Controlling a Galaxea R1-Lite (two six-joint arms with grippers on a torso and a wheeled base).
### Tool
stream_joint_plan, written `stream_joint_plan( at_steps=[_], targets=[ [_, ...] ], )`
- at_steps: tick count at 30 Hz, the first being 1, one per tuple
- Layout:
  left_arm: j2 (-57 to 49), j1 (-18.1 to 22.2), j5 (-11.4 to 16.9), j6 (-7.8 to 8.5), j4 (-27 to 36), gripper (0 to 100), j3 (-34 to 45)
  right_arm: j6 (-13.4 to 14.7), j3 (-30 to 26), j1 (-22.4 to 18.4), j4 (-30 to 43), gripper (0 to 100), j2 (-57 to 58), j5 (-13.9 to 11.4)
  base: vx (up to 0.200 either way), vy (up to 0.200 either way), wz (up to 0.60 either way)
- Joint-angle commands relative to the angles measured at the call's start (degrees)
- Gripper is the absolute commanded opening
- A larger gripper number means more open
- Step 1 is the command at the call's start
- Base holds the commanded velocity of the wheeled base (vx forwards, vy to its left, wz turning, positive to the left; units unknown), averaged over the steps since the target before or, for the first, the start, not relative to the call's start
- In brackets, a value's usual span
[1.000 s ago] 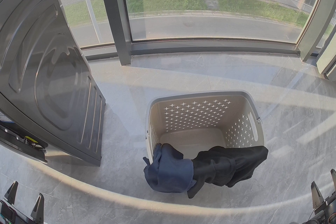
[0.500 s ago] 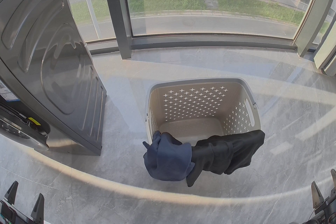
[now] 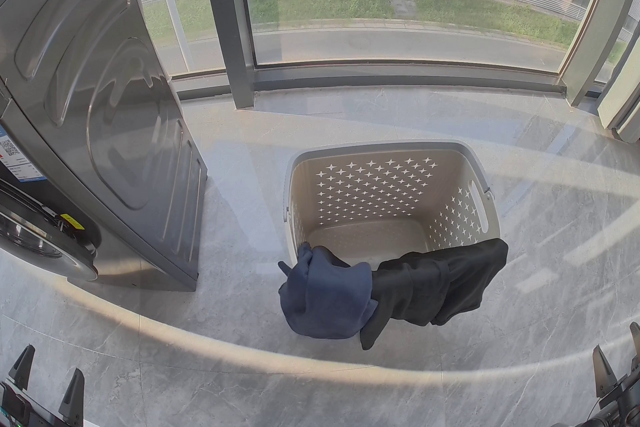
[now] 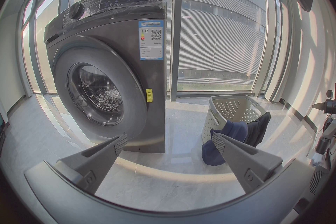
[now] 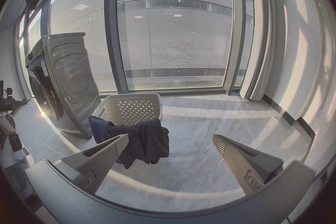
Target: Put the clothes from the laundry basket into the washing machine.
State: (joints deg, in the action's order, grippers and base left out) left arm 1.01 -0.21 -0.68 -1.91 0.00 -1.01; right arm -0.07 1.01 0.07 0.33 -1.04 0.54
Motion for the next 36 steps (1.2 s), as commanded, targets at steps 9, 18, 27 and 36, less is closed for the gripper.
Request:
stream_joint_plan(
  at_steps=[9, 18, 27, 36],
  targets=[
    [-0.75, 0.03, -0.02, -0.02, 0.0, 100, 0.92, -0.01, -0.92, 0.01, 0.02, 100, 1.04, -0.01, 0.0, 0.2, 0.0],
    [-0.75, 0.03, -0.02, -0.02, 0.0, 100, 0.92, -0.01, -0.92, 0.01, 0.02, 100, 1.04, -0.01, 0.0, 0.2, 0.0],
    [-0.75, 0.03, -0.02, -0.02, 0.0, 100, 0.92, -0.01, -0.84, 0.01, 0.02, 100, 1.04, -0.01, 0.0, 0.2, 0.0],
    [-0.75, 0.03, -0.02, -0.02, 0.0, 100, 0.92, -0.01, -0.84, 0.01, 0.02, 100, 1.04, -0.01, 0.0, 0.2, 0.0]
  ],
)
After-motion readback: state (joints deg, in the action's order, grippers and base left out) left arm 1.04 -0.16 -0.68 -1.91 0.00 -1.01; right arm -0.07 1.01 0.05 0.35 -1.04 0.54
